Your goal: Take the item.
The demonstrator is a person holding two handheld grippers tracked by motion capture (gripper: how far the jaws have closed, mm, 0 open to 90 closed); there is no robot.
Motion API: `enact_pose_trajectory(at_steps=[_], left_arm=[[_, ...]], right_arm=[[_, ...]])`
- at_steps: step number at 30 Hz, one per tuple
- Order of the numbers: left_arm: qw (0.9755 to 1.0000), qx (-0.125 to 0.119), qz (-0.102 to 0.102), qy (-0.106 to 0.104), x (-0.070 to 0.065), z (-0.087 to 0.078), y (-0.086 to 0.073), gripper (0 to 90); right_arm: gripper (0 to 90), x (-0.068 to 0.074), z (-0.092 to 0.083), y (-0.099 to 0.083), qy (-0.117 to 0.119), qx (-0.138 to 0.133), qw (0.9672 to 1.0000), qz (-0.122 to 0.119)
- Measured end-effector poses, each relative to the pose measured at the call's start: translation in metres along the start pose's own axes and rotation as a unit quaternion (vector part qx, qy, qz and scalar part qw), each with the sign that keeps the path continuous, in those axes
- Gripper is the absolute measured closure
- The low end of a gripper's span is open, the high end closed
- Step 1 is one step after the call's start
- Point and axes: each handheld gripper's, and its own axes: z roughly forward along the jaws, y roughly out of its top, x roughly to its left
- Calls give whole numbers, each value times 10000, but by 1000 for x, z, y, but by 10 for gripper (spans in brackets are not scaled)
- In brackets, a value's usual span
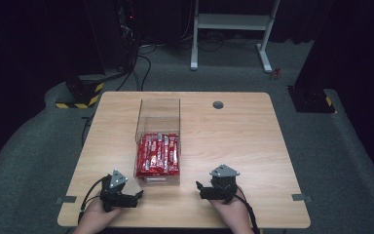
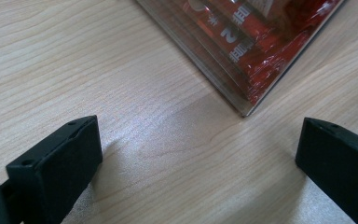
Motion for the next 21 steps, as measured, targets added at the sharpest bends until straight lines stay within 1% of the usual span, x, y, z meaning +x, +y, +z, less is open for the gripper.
enact_pose_trajectory(at_steps=[2,4,6,8,10,12,14,17,21], left_arm=[[10000,-2,0,0,0,0,0,7],[10000,11,14,-1,0,0,0,7],[10000,17,15,2,0,0,0,7],[10000,18,16,-2,0,0,0,7],[10000,10,17,2,0,0,0,7],[10000,10,9,-1,0,0,0,6],[10000,-2,11,-2,0,0,0,7],[10000,-1,30,-7,1,1,1,6],[10000,-1,30,-7,1,1,1,7]], right_arm=[[87,1,0,1,17,-1,10000,-49],[87,3,-1,3,35,-65,10000,8],[87,6,-2,4,35,-85,10000,-14],[87,7,-2,6,61,-90,9999,-103],[87,9,-3,8,82,-109,9999,-83],[88,9,-6,11,86,-191,9997,-80],[88,9,-9,14,121,-249,9996,-19],[89,9,-11,18,144,-301,9994,-48],[93,9,-15,22,177,-366,9992,10]])
